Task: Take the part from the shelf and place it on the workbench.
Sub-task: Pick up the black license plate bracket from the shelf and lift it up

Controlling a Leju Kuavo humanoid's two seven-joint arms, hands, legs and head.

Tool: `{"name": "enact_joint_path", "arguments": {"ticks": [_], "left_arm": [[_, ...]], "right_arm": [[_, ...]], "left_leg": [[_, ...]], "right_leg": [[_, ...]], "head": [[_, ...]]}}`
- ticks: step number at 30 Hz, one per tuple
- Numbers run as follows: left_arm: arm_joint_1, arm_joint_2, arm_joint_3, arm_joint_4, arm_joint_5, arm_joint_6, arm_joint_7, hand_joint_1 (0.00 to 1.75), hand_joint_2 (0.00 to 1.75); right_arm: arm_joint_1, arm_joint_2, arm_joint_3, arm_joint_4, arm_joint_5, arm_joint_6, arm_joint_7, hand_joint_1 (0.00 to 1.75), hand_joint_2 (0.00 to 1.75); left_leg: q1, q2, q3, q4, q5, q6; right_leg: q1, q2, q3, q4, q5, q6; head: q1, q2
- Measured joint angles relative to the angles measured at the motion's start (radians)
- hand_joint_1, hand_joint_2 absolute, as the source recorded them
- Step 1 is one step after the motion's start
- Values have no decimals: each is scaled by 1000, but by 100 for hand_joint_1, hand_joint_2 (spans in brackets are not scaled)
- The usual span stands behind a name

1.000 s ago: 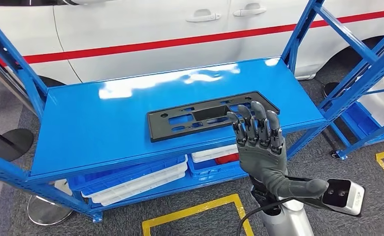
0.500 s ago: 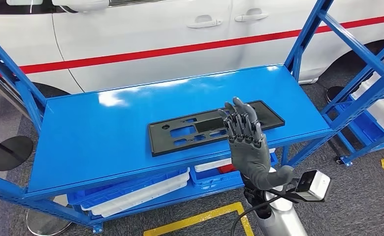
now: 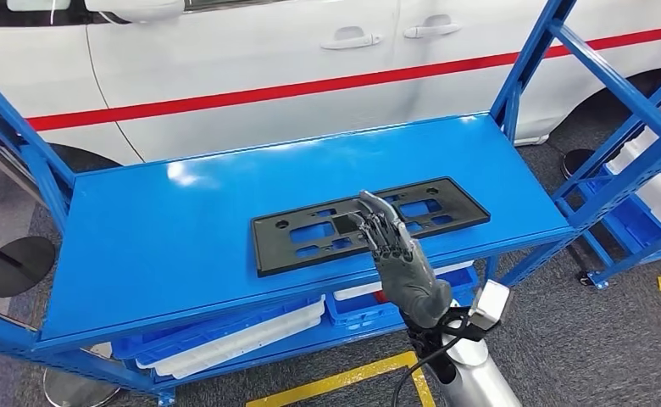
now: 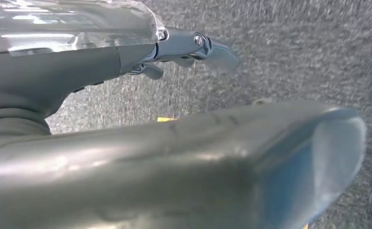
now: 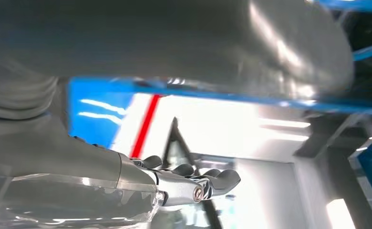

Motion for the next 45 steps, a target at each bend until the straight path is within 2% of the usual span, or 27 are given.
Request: {"name": "enact_joint_path", "arguments": {"ticks": [2, 3, 5, 6, 7, 8, 9, 11, 13, 17, 19, 21, 22, 23, 24, 27, 29, 31, 33, 34, 36, 38, 39, 40, 42, 43, 45], "left_arm": [[0, 1, 0, 0, -1, 1, -2, 0, 0], [0, 1, 0, 0, -2, 2, -4, 0, 0], [1, 1, 0, 0, -6, 2, -7, 0, 0], [2, 1, 0, 0, -10, 2, -8, 0, 0], [3, 0, 0, 0, -15, 2, -9, 0, 0], [4, -1, 0, 0, -20, 2, -10, 0, 0], [4, -1, -1, 0, -24, 1, -10, 0, 0], [2, -1, -3, 0, -33, 0, -11, 0, 0], [-1, -3, -5, 0, -39, -2, -10, 0, 0], [2, -7, -8, 0, -52, 6, 18, 0, 0], [2, -9, -10, 0, -58, 15, 39, 0, 0], [2, -9, -10, 0, -60, 24, 54, 0, 0], [3, -9, -10, 0, -61, 28, 58, 0, 0], [4, -10, -10, 0, -62, 31, 61, 0, 0], [5, -10, -10, 0, -62, 34, 62, 0, 0], [6, -10, -11, 0, -66, 37, 61, 0, 0], [6, -10, -11, 0, -68, 36, 59, 0, 0], [7, -10, -12, 0, -71, 36, 58, 0, 0], [8, -10, -14, 0, -73, 35, 57, 0, 0], [8, -10, -14, 0, -74, 35, 56, 0, 0], [8, -10, -14, 0, -75, 34, 53, 0, 0], [11, -10, -14, 0, -75, 33, 51, 0, 0], [12, -10, -14, 0, -76, 32, 50, 0, 0], [12, -9, -15, 0, -76, 32, 49, 0, 0], [12, -9, -15, 0, -76, 32, 46, 0, 0], [11, -9, -15, 0, -77, 32, 44, 0, 0], [9, -9, -15, 0, -79, 31, 41, 0, 0]], "right_arm": [[-18, 0, 23, 40, 131, -126, 28, 0, 175], [-33, 0, 40, 70, 236, -229, 47, 0, 175], [-64, 1, 80, 147, 494, -476, 101, 0, 175], [-78, 3, 100, 190, 615, -591, 134, 0, 175], [-92, 6, 120, 237, 735, -691, 170, 0, 175], [-108, 11, 139, 283, 836, -767, 205, 0, 175], [-127, 15, 156, 329, 926, -827, 240, 0, 175], [-166, 23, 183, 419, 1081, -913, 307, 0, 175], [-199, 26, 200, 492, 1194, -966, 358, 0, 175], [-243, 29, 220, 611, 1354, -1029, 441, 0, 175], [-253, 29, 223, 642, 1407, -1039, 472, 0, 175], [-256, 29, 226, 660, 1445, -1045, 491, 0, 175], [-256, 29, 227, 666, 1458, -1048, 497, 0, 175], [-256, 29, 228, 671, 1469, -1051, 501, 0, 175], [-258, 29, 228, 674, 1480, -1053, 506, 0, 175], [-267, 29, 229, 684, 1502, -1055, 520, 0, 175], [-271, 30, 229, 688, 1509, -1055, 526, 0, 175], [-273, 30, 228, 690, 1512, -1055, 529, 0, 175], [-274, 30, 226, 692, 1513, -1055, 532, 0, 175], [-275, 31, 226, 693, 1514, -1055, 532, 0, 175], [-274, 35, 225, 697, 1513, -1055, 533, 0, 175], [-274, 40, 224, 702, 1515, -1055, 536, 0, 175], [-274, 42, 222, 704, 1521, -1055, 541, 0, 175], [-275, 45, 220, 706, 1531, -1055, 550, 0, 175], [-282, 50, 217, 712, 1556, -1055, 588, 0, 175], [-291, 52, 222, 721, 1565, -1055, 624, 0, 175], [-321, 53, 247, 751, 1574, -1055, 710, 0, 175]], "left_leg": [[-1, 2, -3, 18, -16, -9], [-2, 3, -18, 55, -39, -12], [-1, 3, -76, 178, -98, -14], [-1, 3, -106, 237, -118, -16], [-1, 3, -123, 266, -120, -17], [-1, 3, -122, 259, -103, -18], [-1, 3, -103, 213, -69, -18], [-2, 4, -45, 82, -6, -12], [-4, 3, -16, 13, 13, -2], [-2, 2, -16, 4, 18, 18], [2, 3, -15, 0, 21, 25], [2, 3, -15, 0, 21, 28], [2, 3, -14, 0, 20, 28], [2, 3, -13, 0, 19, 28], [2, 3, -11, 0, 18, 27], [2, 2, -2, -1, 13, 20], [0, 1, -1, -4, 13, 9], [0, 2, 3, -10, 13, -3], [1, 3, 0, 9, -5, -13], [1, 4, -12, 41, -27, -16], [1, 4, -68, 168, -95, -17], [1, 4, -117, 276, -133, -18], [1, 4, -117, 275, -121, -18], [1, 4, -97, 234, -91, -17], [1, 5, -30, 91, -22, -11], [0, 5, -5, 37, -4, -7], [-4, 4, 8, -1, 2, 2]], "right_leg": [[-5, -1, 11, -17, 6, -7], [-8, -2, 17, -26, 9, -12], [-7, -3, 21, -30, 9, -17], [-6, -3, 20, -28, 8, -19], [-5, -3, 20, -26, 7, -20], [-4, -3, 20, -24, 6, -20], [-4, -2, 20, -20, 4, -19], [-2, -1, 18, -9, -3, -13], [2, -1, 11, 3, -9, -4], [1, -1, 2, 20, -21, 11], [-5, -1, -36, 103, -70, 25], [-11, -2, -102, 237, -127, 37], [-14, -2, -125, 280, -135, 40], [-16, -2, -134, 295, -129, 41], [-18, -2, -121, 263, -101, 40], [-16, -2, -23, 57, -6, 29], [-10, -1, 2, 2, 1, 21], [-8, 1, 5, -4, 2, 11], [-12, 0, 14, -18, 8, -2], [-14, -1, 18, -25, 11, -9], [-11, -2, 19, -27, 12, -15], [-7, -2, 18, -26, 11, -18], [-5, -2, 18, -24, 10, -18], [-5, -1, 19, -22, 9, -18], [-3, 2, 19, -15, 5, -13], [-1, 4, 16, -10, 3, -9], [1, 6, 9, -3, 3, 0]], "head": [[0, 0], [0, 0], [0, 0], [0, 0], [0, 0], [0, 0], [0, 0], [0, 0], [0, 0], [0, 0], [0, 0], [0, 0], [0, 0], [0, 0], [0, 0], [0, 0], [0, 0], [0, 0], [0, 0], [0, 0], [0, 0], [0, 0], [0, 0], [0, 0], [0, 0], [0, 0], [0, 0]]}}
